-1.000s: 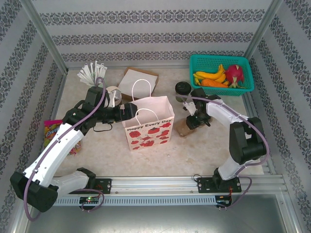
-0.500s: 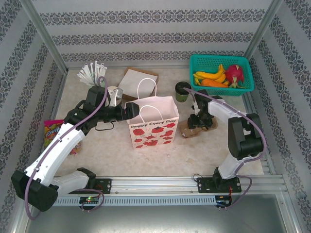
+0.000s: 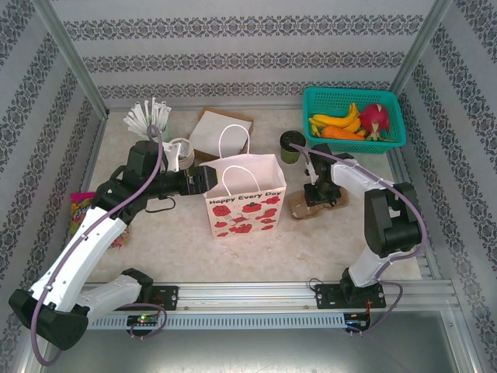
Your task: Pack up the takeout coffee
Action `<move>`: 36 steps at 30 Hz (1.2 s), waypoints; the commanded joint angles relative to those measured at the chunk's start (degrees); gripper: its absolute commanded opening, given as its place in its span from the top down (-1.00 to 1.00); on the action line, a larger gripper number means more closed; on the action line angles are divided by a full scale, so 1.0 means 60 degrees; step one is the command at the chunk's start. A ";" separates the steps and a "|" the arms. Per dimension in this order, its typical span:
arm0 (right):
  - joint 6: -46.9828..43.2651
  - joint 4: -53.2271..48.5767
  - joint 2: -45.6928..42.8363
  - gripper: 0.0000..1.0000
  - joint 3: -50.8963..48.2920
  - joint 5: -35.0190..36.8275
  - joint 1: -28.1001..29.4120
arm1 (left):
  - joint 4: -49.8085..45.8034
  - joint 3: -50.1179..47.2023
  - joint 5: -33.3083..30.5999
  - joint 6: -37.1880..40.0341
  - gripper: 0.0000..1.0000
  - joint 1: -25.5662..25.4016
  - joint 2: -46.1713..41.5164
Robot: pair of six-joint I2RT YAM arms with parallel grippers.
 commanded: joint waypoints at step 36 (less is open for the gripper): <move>0.4580 -0.3259 -0.5309 0.68 0.4339 -0.4493 -0.0803 | -0.1146 0.2960 0.2915 0.6790 -0.18 -0.1913 0.1399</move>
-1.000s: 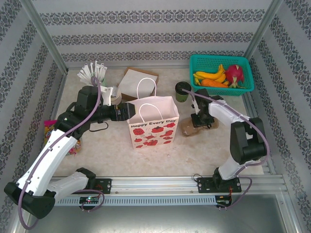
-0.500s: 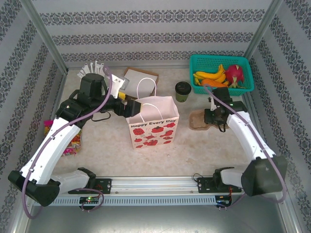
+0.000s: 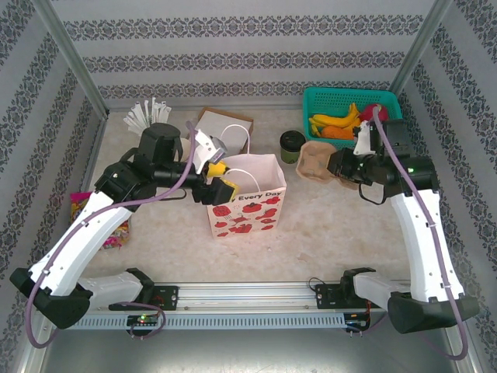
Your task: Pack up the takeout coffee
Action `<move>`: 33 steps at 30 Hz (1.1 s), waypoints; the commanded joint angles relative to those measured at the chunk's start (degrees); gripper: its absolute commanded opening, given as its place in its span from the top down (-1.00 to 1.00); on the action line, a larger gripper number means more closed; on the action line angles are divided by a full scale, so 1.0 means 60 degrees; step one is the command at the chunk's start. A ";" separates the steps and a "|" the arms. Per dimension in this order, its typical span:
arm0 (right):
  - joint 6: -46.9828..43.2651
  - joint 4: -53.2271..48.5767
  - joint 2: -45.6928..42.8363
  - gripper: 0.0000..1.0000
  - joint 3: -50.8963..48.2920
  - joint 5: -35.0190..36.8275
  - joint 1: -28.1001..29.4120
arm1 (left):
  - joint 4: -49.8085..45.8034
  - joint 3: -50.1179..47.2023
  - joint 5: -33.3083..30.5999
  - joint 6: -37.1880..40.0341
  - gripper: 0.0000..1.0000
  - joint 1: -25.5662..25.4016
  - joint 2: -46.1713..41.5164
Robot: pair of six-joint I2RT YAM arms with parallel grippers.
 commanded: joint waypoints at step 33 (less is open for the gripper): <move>0.4009 0.2873 0.2099 0.62 0.0295 -0.2061 0.4259 | -0.0074 -0.0490 0.1994 0.2219 0.10 -0.0414 -0.0369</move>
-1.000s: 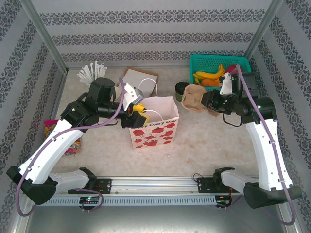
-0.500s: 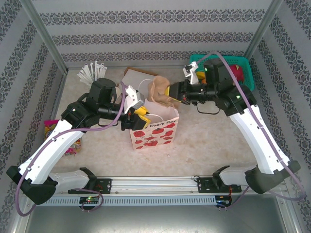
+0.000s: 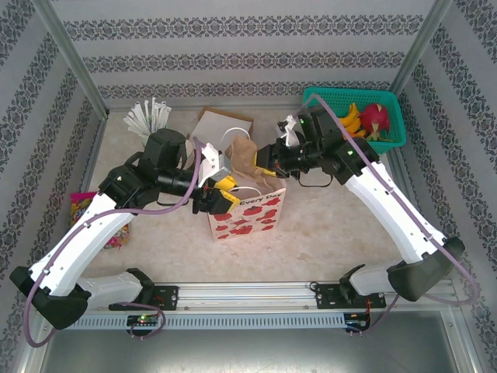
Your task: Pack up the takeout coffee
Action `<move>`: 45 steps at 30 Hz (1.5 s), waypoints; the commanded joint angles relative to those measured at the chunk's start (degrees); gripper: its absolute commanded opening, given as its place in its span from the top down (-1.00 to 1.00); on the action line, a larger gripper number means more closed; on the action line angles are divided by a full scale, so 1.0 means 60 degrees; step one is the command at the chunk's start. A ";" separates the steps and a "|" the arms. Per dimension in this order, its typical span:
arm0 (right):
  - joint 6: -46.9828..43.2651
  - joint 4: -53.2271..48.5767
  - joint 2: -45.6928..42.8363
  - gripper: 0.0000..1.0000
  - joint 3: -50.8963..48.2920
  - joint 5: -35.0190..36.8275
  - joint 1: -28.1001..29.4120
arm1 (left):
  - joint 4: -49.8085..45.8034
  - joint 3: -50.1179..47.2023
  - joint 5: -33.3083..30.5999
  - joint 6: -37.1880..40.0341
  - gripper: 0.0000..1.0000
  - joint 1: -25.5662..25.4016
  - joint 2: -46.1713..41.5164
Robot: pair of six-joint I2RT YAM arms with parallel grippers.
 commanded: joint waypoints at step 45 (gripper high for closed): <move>-0.1635 -0.2193 0.0900 0.63 0.0320 0.5357 0.1755 | -0.0539 0.0389 -0.5842 -0.8233 -0.23 0.0074 0.1018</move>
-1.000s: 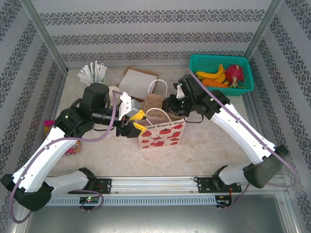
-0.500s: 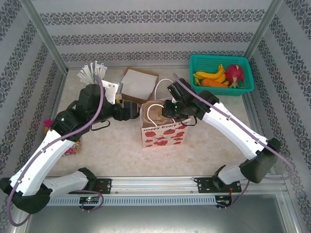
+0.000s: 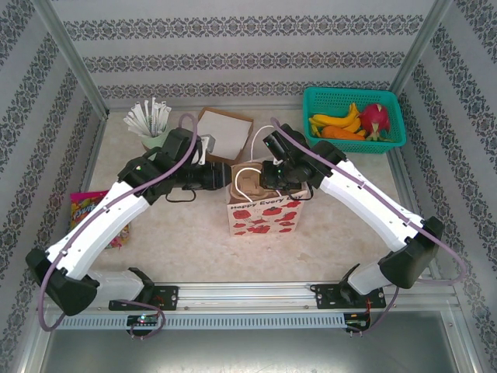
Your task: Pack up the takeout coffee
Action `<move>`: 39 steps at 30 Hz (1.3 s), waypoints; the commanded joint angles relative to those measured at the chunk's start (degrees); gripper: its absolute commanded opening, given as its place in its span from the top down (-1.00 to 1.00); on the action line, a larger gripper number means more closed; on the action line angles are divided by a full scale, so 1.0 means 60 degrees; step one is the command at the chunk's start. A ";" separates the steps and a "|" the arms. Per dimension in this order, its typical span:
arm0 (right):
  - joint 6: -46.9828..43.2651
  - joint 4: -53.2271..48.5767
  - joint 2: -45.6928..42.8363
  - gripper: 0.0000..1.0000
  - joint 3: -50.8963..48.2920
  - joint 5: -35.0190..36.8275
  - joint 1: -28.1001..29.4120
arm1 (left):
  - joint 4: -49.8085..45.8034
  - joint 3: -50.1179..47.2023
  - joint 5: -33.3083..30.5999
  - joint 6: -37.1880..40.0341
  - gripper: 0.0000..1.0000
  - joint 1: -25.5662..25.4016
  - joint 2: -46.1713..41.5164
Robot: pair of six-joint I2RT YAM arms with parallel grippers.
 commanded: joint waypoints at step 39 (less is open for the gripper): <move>0.0635 0.0601 -0.0913 0.63 -0.0597 -0.1434 -0.0757 | 0.1268 -0.0453 0.4437 0.8653 1.00 -0.0198 -0.0746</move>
